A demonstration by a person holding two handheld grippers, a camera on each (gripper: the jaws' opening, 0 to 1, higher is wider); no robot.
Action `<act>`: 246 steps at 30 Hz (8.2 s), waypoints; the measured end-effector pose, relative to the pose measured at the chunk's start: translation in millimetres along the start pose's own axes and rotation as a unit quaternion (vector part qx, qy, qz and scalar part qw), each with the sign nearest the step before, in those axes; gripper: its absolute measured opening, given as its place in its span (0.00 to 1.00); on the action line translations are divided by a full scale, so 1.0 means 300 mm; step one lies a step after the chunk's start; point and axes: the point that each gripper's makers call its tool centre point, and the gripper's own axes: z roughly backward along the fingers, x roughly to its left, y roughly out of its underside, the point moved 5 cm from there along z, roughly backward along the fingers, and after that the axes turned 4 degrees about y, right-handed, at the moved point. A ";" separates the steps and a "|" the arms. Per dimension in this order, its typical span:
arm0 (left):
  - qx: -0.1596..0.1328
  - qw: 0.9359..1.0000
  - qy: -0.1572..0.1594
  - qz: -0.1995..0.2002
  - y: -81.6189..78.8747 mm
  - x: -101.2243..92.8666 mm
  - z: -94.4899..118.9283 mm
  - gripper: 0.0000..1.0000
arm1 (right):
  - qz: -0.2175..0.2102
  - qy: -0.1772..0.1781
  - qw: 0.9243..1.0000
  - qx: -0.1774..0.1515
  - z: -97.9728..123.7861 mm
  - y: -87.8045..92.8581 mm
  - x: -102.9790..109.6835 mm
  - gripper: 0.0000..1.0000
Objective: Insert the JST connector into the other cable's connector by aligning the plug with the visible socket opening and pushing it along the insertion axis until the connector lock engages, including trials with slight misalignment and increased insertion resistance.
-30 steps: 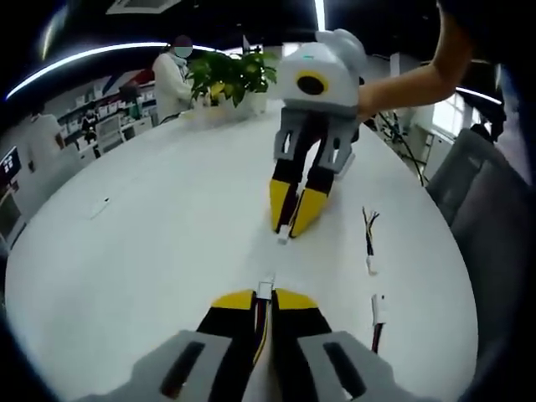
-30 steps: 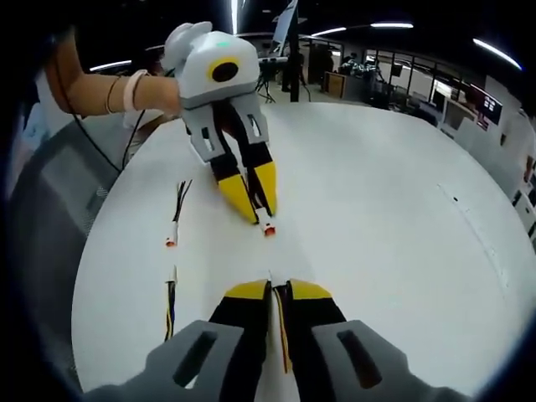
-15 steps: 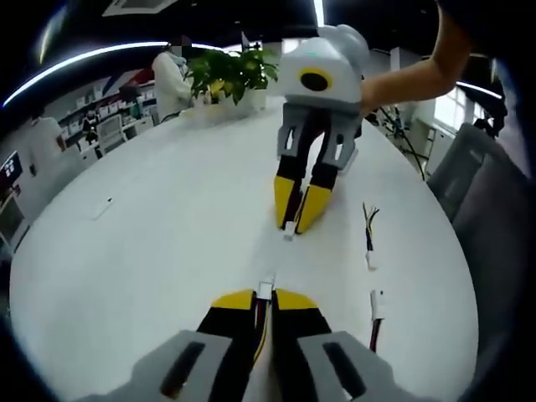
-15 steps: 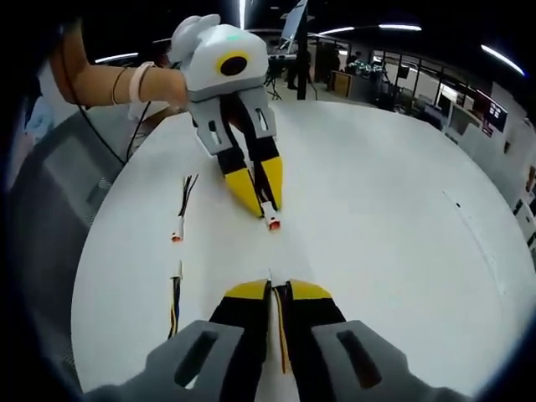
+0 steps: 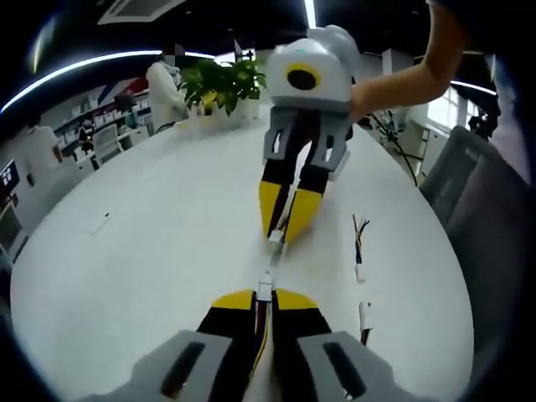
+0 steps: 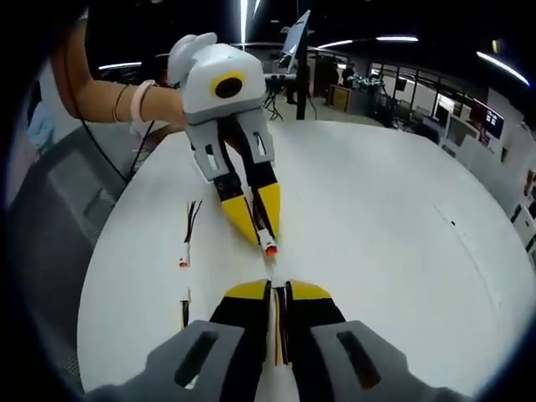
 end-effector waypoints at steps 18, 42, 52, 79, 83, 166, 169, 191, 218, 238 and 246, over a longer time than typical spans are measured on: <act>0.002 1.000 0.009 -0.018 -0.028 -0.010 -0.007 0.00 | 0.013 -0.013 1.000 0.001 -0.015 -0.011 0.016 0.04; 0.011 0.999 0.023 -0.034 -0.056 -0.015 -0.004 0.00 | 0.042 -0.025 0.999 0.021 -0.018 -0.004 0.017 0.03; 0.011 0.999 0.031 -0.041 -0.065 -0.019 -0.004 0.00 | 0.060 -0.031 0.997 0.032 -0.025 -0.002 0.022 0.03; 0.007 0.997 0.039 -0.070 -0.076 -0.025 -0.016 0.00 | 0.101 -0.036 0.994 0.025 -0.007 -0.026 0.045 0.02; 0.015 0.997 0.038 -0.072 -0.068 -0.021 -0.020 0.00 | 0.102 -0.037 0.994 0.019 -0.009 -0.036 0.044 0.02; 0.046 0.999 -0.028 -0.005 -0.047 -0.029 0.013 0.11 | 0.018 0.013 1.000 0.002 -0.026 -0.033 0.010 0.13; 0.044 0.998 -0.033 -0.007 -0.060 -0.034 0.027 0.11 | 0.019 0.016 1.000 -0.002 -0.010 -0.044 0.014 0.12; 0.039 0.997 -0.057 -0.018 -0.095 -0.077 0.082 0.14 | 0.042 0.026 0.999 -0.009 0.053 -0.108 0.079 0.13; 0.038 0.998 -0.055 -0.002 -0.069 -0.202 0.083 0.15 | 0.047 0.018 0.998 -0.021 0.095 -0.111 0.171 0.15; 0.060 0.998 -0.029 -0.022 0.010 -0.268 0.064 0.16 | 0.049 -0.018 0.999 0.004 0.070 -0.007 0.252 0.14; 0.060 0.998 -0.023 -0.012 0.039 -0.278 0.046 0.14 | 0.048 -0.026 0.998 0.019 0.055 0.038 0.267 0.13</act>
